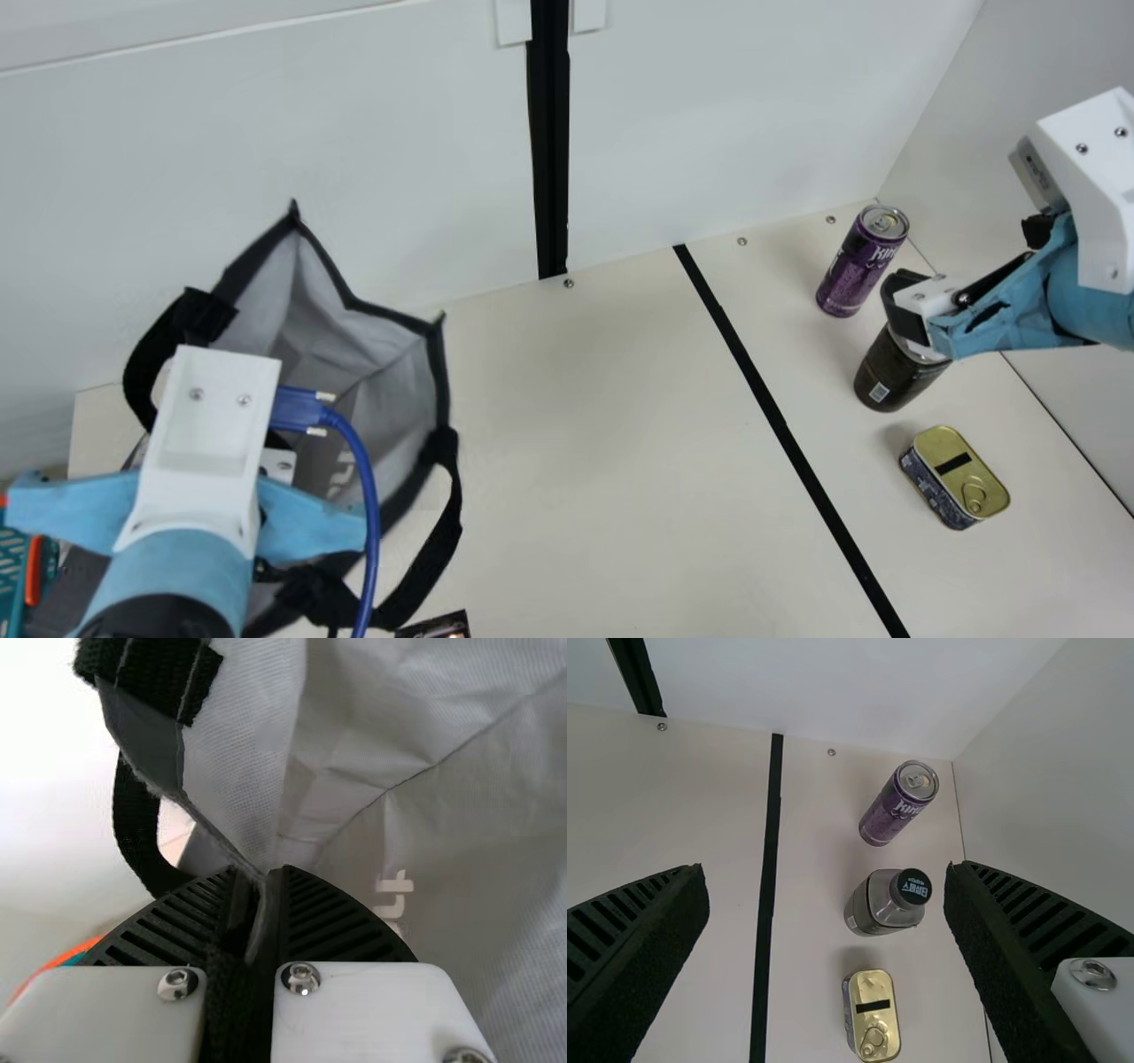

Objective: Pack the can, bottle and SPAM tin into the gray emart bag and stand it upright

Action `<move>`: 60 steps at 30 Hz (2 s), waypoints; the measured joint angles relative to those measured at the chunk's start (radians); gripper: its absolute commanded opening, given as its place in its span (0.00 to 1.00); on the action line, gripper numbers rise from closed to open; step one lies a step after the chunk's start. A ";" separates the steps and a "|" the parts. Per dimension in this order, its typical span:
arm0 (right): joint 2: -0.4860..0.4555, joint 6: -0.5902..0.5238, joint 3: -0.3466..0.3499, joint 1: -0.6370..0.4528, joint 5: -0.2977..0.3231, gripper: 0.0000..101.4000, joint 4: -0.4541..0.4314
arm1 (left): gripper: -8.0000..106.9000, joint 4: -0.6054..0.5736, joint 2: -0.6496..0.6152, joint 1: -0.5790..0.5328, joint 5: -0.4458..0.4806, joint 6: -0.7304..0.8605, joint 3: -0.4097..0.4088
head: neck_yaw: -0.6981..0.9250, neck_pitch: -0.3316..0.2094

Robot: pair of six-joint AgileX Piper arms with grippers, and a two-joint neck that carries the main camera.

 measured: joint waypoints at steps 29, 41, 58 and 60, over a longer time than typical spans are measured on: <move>0.000 0.000 0.000 0.000 0.000 0.94 0.000 | 0.00 -0.533 0.033 0.217 -0.195 0.159 0.061 | 0.002 0.000; 0.000 0.000 0.000 0.000 0.000 0.94 0.000 | 0.00 -0.798 0.043 0.363 -0.236 0.312 0.100 | 0.000 0.000; 0.000 0.000 0.000 0.000 0.000 0.94 0.000 | 0.00 -1.029 0.047 0.486 -0.247 0.458 0.104 | 0.002 0.000; 0.000 0.000 0.000 0.000 0.000 0.94 0.000 | 0.00 -1.038 0.047 0.498 -0.247 0.465 0.102 | 0.000 0.000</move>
